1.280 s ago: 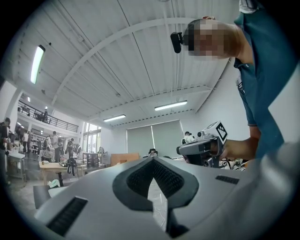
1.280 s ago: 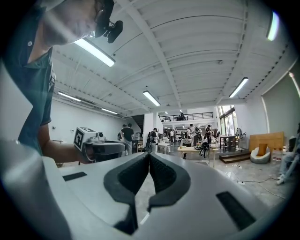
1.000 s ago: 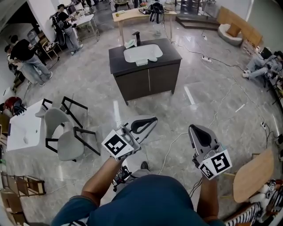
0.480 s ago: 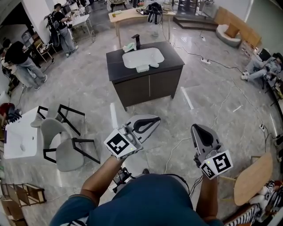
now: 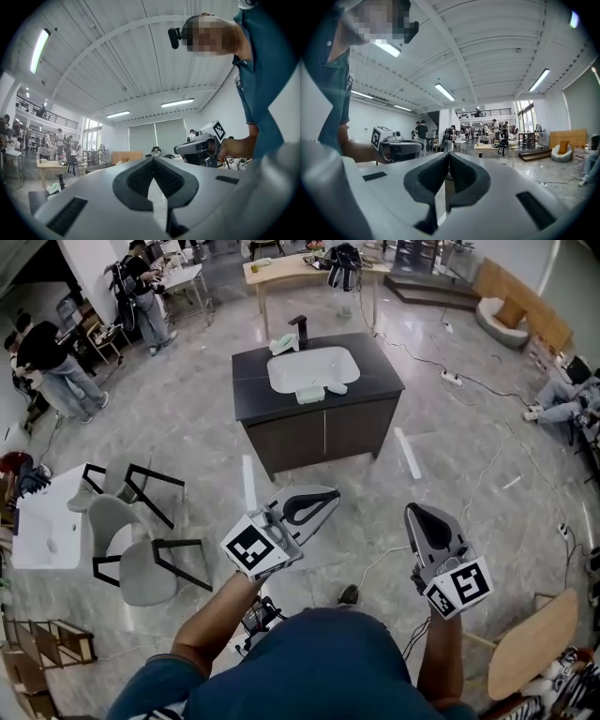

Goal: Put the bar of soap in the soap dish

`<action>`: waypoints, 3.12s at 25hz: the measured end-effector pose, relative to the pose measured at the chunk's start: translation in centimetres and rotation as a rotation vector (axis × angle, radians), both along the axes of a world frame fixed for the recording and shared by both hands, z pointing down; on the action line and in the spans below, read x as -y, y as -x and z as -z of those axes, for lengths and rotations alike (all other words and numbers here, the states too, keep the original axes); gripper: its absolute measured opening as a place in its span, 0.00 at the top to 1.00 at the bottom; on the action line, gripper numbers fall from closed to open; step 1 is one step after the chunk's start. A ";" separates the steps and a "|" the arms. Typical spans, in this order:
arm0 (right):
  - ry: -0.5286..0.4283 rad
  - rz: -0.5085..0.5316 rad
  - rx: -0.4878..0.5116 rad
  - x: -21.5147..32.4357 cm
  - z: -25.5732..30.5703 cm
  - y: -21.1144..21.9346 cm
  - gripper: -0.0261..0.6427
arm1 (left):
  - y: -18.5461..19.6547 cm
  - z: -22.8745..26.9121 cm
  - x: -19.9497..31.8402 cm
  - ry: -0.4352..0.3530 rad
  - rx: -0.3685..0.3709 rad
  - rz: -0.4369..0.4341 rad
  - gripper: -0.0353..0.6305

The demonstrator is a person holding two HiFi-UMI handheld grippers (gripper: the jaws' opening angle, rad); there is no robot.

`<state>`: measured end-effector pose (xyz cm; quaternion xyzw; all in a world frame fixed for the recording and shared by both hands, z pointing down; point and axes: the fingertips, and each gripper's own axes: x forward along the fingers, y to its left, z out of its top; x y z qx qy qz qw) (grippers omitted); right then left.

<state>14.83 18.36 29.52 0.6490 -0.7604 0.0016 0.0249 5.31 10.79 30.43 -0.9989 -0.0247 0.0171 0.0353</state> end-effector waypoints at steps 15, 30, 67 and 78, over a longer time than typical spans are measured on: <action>0.004 0.109 0.017 7.3 -0.9 -11.8 0.94 | -11.2 -0.4 5.8 0.008 -0.008 0.091 0.94; 0.026 0.065 0.022 20.8 -1.7 -14.5 0.94 | -14.0 -1.2 19.4 0.031 -0.004 0.053 0.94; 0.103 0.307 0.071 44.0 -7.2 -27.0 0.94 | -25.5 -3.6 39.5 0.046 0.028 0.297 0.94; 0.118 0.245 0.068 52.9 -8.5 -25.6 0.94 | -23.9 -4.0 49.1 0.055 0.012 0.240 0.94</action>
